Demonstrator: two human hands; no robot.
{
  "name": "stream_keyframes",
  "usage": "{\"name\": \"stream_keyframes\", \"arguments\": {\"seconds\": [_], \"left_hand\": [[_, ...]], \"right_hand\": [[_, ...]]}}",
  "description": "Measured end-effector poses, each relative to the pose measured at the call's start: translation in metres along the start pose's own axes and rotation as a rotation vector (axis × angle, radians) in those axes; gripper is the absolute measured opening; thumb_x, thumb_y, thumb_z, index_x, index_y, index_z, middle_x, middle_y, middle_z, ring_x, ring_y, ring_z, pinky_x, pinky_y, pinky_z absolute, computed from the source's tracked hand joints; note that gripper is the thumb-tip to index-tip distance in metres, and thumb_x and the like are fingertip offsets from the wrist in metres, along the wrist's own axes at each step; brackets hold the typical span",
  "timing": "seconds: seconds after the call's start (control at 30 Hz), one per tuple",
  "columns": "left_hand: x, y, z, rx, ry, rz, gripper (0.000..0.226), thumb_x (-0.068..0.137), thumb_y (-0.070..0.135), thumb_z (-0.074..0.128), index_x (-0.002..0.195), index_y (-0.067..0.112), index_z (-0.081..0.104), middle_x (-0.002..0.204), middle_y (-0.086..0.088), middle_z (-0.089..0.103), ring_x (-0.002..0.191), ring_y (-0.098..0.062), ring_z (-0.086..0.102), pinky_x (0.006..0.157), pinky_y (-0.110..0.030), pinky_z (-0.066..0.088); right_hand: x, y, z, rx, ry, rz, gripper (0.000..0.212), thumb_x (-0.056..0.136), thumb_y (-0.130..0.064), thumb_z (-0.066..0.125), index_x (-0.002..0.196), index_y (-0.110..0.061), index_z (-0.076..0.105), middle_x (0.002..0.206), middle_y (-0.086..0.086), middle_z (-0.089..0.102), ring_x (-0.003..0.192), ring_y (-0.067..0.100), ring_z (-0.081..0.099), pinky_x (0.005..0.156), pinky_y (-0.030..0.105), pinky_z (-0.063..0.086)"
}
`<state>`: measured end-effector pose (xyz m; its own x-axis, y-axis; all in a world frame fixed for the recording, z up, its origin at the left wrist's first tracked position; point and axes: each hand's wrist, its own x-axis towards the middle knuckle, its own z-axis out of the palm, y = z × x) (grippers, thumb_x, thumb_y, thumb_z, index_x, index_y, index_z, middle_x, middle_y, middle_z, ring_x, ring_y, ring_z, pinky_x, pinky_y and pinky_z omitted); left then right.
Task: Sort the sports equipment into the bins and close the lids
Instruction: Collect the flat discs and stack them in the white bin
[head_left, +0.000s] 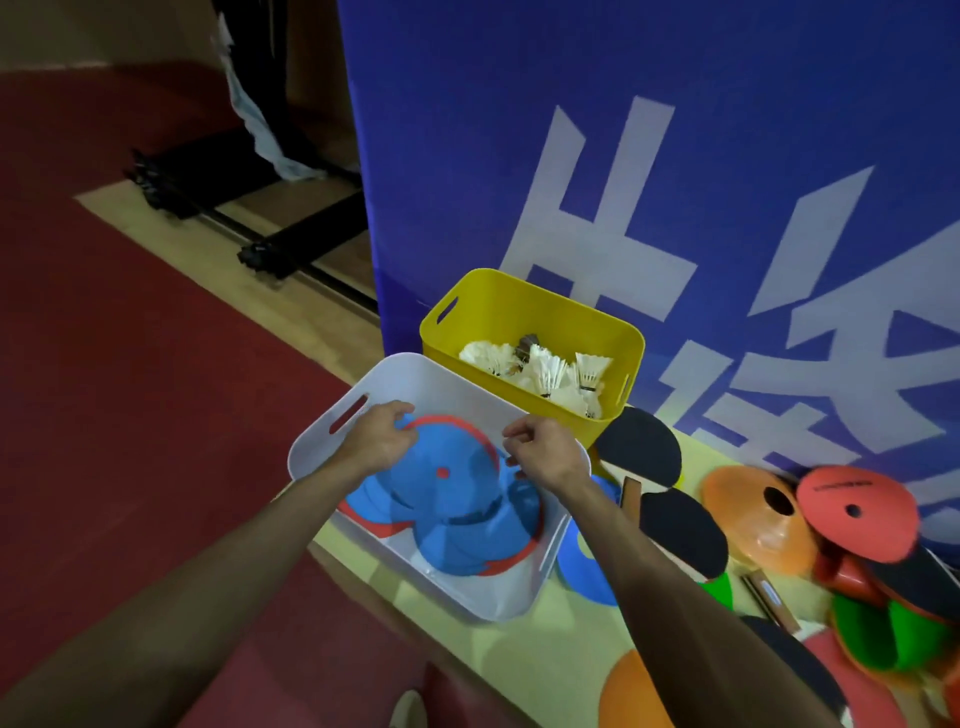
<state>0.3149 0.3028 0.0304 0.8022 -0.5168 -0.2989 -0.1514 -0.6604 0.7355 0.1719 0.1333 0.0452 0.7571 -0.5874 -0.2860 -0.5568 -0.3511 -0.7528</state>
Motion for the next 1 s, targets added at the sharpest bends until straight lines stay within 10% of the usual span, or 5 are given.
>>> {"name": "stream_keyframes", "arguments": {"seconds": [0.47,1.0], "left_hand": [[-0.042,0.112,0.087,-0.22,0.101,0.481,0.029,0.086,-0.004,0.05,0.095,0.019,0.065,0.105,0.002,0.058,0.091,-0.01,0.059,0.078,-0.019,0.049],[-0.084,0.226,0.266,-0.017,-0.382,0.603,0.026,0.087,0.002,0.056,0.092,0.026,0.065,0.1,0.003,0.064,0.085,-0.005,0.062,0.077,-0.018,0.048]], "right_hand": [[-0.032,0.073,-0.083,0.155,0.234,0.044,0.019,0.089,-0.008,0.052,0.1,-0.013,0.068,0.081,0.005,0.069,0.067,0.013,0.066,0.059,0.025,0.058],[-0.122,0.236,-0.209,0.521,0.593,0.295,0.022,0.088,0.001,0.049,0.1,-0.012,0.063,0.087,0.013,0.067,0.065,0.018,0.061,0.054,0.029,0.05]]}}
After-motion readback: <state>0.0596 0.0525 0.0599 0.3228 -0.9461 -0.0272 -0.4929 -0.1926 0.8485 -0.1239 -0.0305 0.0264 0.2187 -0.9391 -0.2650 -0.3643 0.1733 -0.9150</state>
